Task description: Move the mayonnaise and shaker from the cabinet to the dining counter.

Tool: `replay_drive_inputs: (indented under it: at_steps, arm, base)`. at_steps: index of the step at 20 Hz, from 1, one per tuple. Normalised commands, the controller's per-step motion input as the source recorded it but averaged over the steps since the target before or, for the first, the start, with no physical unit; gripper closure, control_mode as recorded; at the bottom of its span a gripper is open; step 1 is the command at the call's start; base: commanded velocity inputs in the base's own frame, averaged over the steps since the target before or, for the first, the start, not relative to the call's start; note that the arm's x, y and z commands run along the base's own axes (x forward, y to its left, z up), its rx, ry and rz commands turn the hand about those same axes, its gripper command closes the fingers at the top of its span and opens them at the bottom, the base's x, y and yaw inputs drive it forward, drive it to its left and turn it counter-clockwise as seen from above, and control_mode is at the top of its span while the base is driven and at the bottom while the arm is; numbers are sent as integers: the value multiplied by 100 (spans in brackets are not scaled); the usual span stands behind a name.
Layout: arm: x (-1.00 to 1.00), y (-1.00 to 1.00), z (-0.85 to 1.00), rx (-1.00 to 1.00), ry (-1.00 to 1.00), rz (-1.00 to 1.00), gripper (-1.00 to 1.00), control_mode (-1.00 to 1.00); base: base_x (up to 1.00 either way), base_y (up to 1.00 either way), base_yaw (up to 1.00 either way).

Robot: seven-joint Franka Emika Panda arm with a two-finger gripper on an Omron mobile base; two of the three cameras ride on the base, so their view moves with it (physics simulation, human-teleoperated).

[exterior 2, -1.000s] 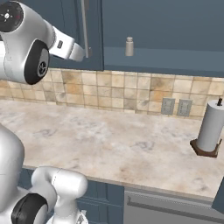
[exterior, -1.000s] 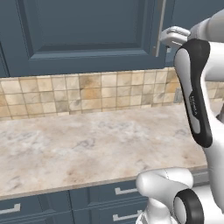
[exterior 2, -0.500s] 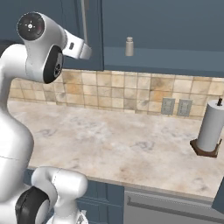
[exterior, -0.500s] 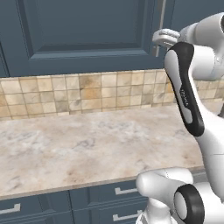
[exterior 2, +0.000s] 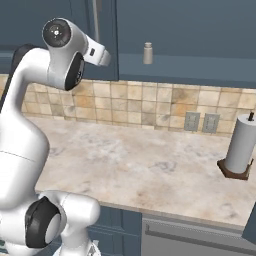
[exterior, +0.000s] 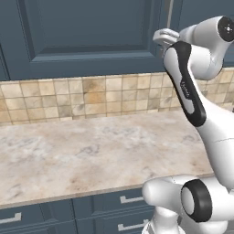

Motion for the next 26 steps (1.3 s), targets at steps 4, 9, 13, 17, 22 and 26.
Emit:
replay_drive_inputs:
  at_steps: [4,9,13,17,22,26]
  arm:
    - [46,0,-4,7,0,4,-100,-100]
    - [51,0,-10,6,0,3,-100,-100]
    - [53,0,-12,5,0,2,-100,-100]
    - [56,0,-14,4,0,2,-100,-100]
    - [56,0,-19,3,0,3,100,-100]
    - [47,0,-43,0,0,3,100,-100]
  base:
    - [0,0,0]
    - [0,0,0]
    - [0,0,0]
    - [0,0,0]
    - [0,0,0]
    - [0,0,0]
